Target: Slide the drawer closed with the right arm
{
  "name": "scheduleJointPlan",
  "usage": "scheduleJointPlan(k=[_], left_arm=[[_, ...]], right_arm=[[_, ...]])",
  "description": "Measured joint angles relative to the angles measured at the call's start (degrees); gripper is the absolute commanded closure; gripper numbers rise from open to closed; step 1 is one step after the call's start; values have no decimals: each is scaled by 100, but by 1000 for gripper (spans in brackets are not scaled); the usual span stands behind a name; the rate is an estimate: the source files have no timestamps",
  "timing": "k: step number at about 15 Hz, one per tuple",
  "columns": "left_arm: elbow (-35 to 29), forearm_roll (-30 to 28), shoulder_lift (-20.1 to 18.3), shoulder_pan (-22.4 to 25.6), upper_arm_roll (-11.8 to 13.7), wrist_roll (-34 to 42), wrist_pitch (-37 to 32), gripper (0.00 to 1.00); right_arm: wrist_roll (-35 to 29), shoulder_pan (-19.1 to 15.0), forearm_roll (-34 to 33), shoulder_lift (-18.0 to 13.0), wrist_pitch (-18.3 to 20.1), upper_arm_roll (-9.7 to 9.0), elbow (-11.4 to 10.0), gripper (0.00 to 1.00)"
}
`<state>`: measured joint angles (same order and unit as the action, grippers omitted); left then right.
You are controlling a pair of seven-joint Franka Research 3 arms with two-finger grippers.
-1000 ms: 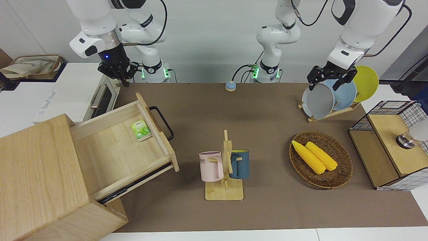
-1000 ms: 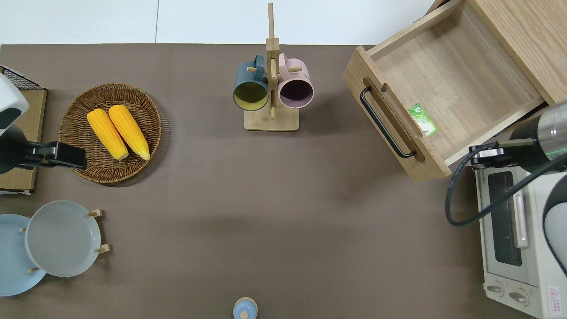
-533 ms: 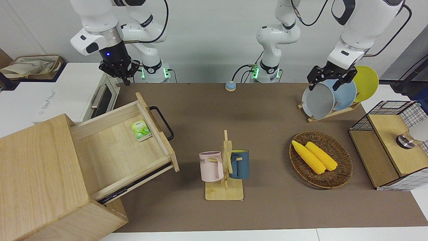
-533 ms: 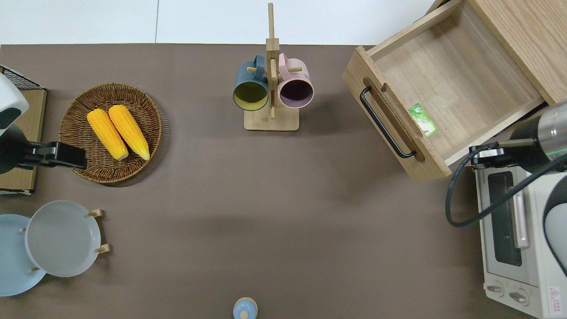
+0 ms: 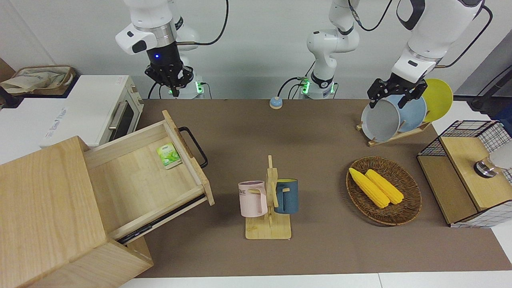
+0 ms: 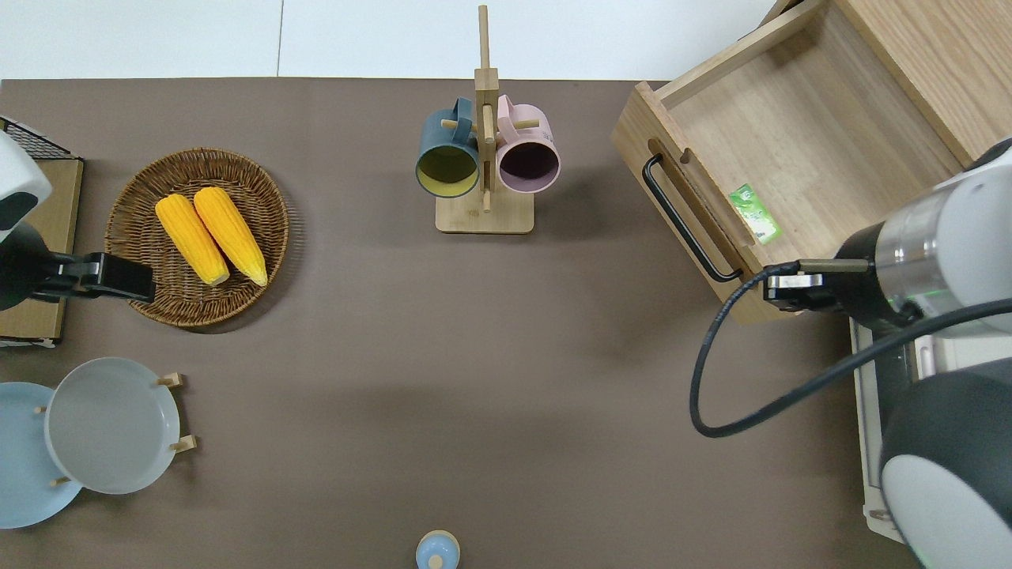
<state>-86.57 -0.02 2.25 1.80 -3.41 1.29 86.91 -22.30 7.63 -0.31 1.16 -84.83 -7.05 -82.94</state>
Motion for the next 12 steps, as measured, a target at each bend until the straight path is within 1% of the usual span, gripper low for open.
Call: scheduleJointPlan(k=[3,5,8,10,12], left_arm=[[0,0,0,0,0,0,0,7],[0,0,0,0,0,0,0,7],[0,0,0,0,0,0,0,7],[0,0,0,0,0,0,0,7],[0,0,0,0,0,0,0,7]], right_arm=[[-626,289,0,76,-163,-5,-3,1000],[-1094,434,-1,183,-285,-5,-9,1000],[-1803,595,-1,434,-436,-2,-14,1000],[-2412,718,-5,624,-584,1,-19,1000],[-3165,890,-47,826,-733,2,-25,1000]])
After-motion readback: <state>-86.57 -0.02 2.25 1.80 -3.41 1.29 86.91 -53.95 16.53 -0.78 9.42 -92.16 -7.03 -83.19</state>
